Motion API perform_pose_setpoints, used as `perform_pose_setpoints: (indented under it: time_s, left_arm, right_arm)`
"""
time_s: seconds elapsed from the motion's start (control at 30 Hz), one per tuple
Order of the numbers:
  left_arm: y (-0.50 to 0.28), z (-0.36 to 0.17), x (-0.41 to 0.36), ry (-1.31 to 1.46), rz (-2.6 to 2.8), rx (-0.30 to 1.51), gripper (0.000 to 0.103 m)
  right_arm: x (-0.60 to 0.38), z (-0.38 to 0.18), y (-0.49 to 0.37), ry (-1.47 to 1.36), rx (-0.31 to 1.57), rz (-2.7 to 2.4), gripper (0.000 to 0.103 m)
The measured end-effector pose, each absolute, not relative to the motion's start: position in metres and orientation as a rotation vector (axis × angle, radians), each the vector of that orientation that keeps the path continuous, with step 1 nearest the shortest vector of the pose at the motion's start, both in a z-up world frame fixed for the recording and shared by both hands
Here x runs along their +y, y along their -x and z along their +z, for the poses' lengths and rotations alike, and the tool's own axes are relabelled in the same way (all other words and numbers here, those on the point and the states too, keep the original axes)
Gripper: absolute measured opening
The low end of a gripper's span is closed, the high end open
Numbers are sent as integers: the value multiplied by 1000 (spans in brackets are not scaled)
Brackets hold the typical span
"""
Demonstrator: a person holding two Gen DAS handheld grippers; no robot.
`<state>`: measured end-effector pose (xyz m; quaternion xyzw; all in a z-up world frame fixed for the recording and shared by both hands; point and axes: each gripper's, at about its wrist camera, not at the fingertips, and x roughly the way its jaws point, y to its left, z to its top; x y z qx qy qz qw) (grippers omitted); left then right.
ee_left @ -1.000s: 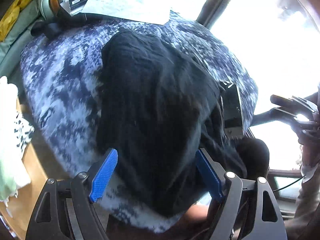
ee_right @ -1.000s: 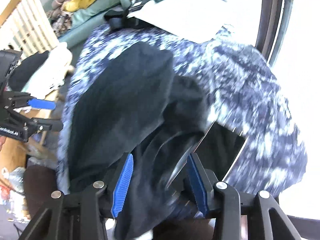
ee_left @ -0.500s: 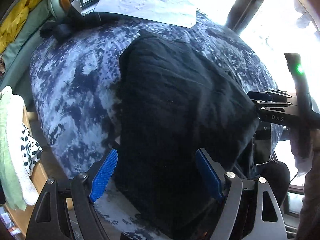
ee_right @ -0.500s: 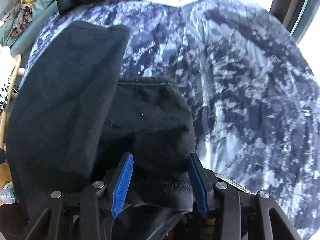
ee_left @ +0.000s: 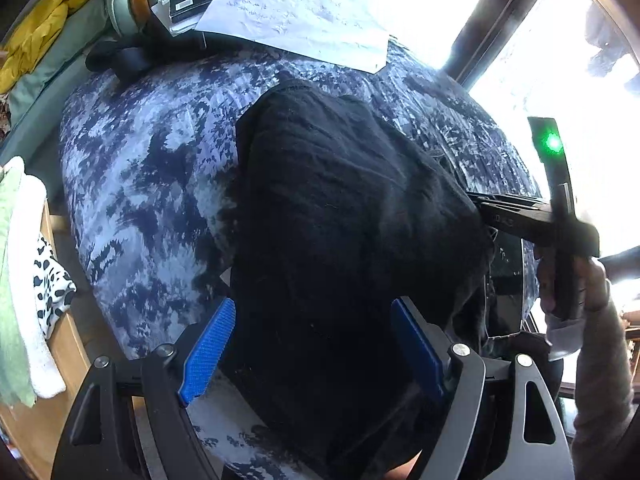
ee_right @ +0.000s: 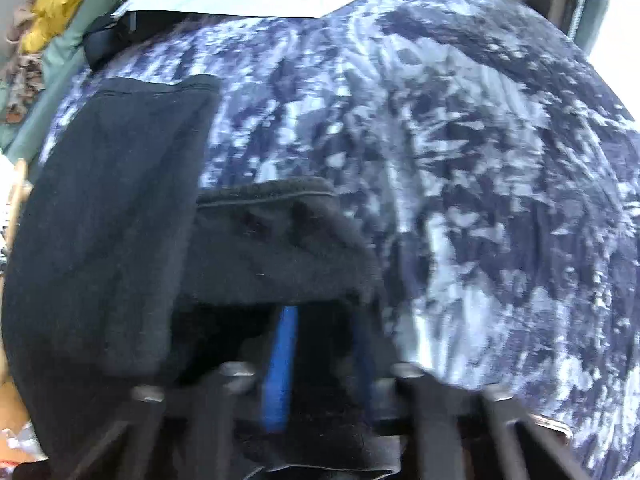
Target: Fold clothes
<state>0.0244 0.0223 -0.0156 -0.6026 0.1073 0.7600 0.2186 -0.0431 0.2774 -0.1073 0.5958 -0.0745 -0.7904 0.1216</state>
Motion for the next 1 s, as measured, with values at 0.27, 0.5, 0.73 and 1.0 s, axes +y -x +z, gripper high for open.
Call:
perform_pose_setpoints:
  time_s: [0.27, 0.5, 0.73, 1.0]
  left_arm:
    - [-37, -4, 12, 1615, 2157, 304, 82]
    - [-48, 7, 3, 1567, 2203, 309, 82]
    - [-47, 3, -2, 1565, 2170, 241, 82]
    - [-44, -23, 7, 1632, 2103, 224, 82]
  right_arm:
    - [297, -60, 11, -1562, -337, -2414, 1]
    - [312, 44, -53, -1306, -219, -2609, 1]
    - [374, 90, -88, -1341, -233, -2802, 1]
    - [414, 25, -76, -1736, -82, -2826, 1]
